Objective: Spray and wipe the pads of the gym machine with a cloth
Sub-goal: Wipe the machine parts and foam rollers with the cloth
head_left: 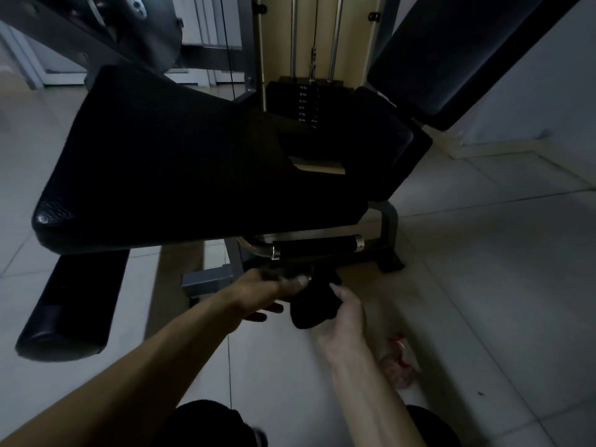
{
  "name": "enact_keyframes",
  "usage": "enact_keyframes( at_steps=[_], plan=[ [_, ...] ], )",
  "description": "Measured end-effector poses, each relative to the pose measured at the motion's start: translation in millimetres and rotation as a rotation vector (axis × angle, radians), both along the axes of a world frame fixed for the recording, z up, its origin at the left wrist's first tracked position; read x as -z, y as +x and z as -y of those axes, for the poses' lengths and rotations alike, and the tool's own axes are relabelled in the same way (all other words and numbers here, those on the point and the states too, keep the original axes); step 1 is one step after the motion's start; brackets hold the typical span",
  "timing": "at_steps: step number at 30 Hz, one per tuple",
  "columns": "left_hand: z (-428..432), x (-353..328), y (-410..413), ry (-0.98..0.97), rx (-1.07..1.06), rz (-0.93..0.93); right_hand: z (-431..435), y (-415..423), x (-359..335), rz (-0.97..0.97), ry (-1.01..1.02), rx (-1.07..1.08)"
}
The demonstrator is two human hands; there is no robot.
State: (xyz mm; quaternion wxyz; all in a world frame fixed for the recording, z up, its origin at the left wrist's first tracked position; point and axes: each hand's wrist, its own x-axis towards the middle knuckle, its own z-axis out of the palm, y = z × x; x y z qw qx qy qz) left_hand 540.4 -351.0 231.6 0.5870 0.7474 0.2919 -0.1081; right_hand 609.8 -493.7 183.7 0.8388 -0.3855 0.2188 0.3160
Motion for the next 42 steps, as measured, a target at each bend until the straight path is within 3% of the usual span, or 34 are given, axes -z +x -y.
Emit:
enact_keyframes(
  at_steps=[3, 8, 12, 15, 18, 21, 23, 33, 37, 42],
  plan=[
    [9.2, 2.7, 7.0, 0.104, 0.066, 0.057, -1.1, -0.9, -1.3, 0.032, 0.069, -0.108],
    [5.2, -11.3, 4.5, 0.283, 0.061, 0.241, 11.2, -5.4, 8.2, 0.142, -0.145, -0.243],
    [7.6, -20.4, 5.7, 0.085, -0.004, 0.274, 20.2, -6.8, 5.4, 0.162, 0.046, -0.278],
    [11.4, -17.1, 4.9, 0.04, -0.002, 0.258, 12.7, -9.3, 1.7, 0.316, -0.05, -0.327],
    [1.6, -9.2, 0.3, 0.549, 0.06, 0.318, -2.7, -6.5, 5.5, 0.225, -0.233, -0.241],
    [-18.5, -11.9, -3.4, 1.113, 0.089, 0.437, -19.7, 0.1, 3.8, 0.011, -0.124, -0.056],
    [-29.1, -10.2, -5.2, 1.254, 0.176, 0.455, -36.5, -4.0, -7.6, -0.008, -0.041, 0.004],
    [-36.1, -8.9, -1.1, 1.318, 0.249, 0.541, -133.7, 24.3, -35.1, -0.125, 0.041, 0.19],
    [-36.1, -5.7, -2.1, 1.329, 0.259, 0.516, -129.8, 23.1, 5.2, 0.047, -0.014, 0.012],
    [-33.2, 0.5, 5.9, 1.349, 0.212, 0.47, -97.4, 36.7, 26.6, 0.25, 0.172, -0.086]
  ],
)
